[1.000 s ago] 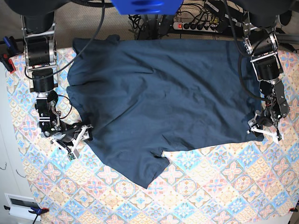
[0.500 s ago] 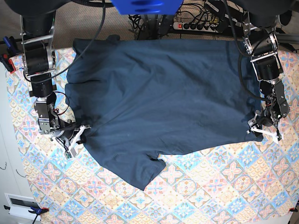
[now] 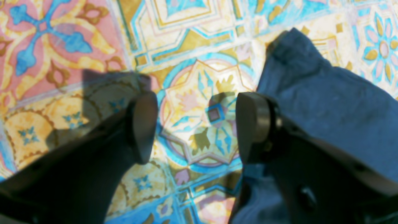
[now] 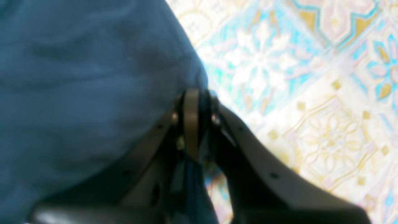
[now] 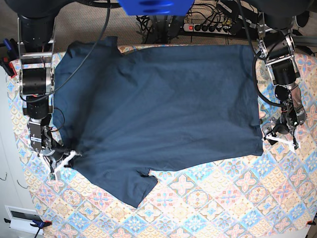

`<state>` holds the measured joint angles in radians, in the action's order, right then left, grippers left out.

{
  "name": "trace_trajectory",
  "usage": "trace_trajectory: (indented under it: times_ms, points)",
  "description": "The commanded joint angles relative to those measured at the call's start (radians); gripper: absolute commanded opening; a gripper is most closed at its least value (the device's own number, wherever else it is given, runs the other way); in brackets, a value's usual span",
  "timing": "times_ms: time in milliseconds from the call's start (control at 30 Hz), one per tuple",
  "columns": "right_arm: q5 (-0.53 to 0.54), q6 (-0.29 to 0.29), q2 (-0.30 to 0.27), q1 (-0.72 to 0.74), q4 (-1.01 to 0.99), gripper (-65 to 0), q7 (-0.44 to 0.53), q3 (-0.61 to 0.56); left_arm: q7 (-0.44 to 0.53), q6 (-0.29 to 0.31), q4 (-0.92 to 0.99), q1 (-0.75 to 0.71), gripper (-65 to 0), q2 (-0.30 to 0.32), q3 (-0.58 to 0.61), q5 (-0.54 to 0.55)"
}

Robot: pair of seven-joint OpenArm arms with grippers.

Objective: Layout the t-shirt on the table in an organized manner, then fold the t-shirt properly
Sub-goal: 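Pull the hem corners apart with both grippers to flatten the shirt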

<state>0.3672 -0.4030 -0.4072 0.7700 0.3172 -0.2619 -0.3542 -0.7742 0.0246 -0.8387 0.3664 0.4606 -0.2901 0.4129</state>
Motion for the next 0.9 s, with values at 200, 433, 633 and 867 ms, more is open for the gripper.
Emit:
trace_trajectory:
  times_ms: [200, 433, 633, 867]
  points:
    - [0.013, 0.128, -0.017, 0.053, 0.023, -48.9, 0.077, 0.005, -0.153, 0.128, -0.216, -0.073, -25.4, 0.011, -0.001, 0.126]
    - [0.013, 0.128, -0.026, -0.005, 0.119, -32.1, 0.042, 0.011, -0.153, 0.133, -0.219, -0.048, -25.4, -0.024, 0.136, 0.143]
    - [0.014, 0.128, -0.078, -0.132, 0.343, -32.1, -0.023, 0.022, -0.064, 0.125, -0.143, 0.015, -26.2, -0.084, 0.265, 0.131]
    - [0.014, 0.125, -0.101, -0.326, 0.557, -32.1, -0.110, 0.261, 0.129, 0.122, 0.203, 0.187, -58.1, -0.121, 0.381, 0.133]
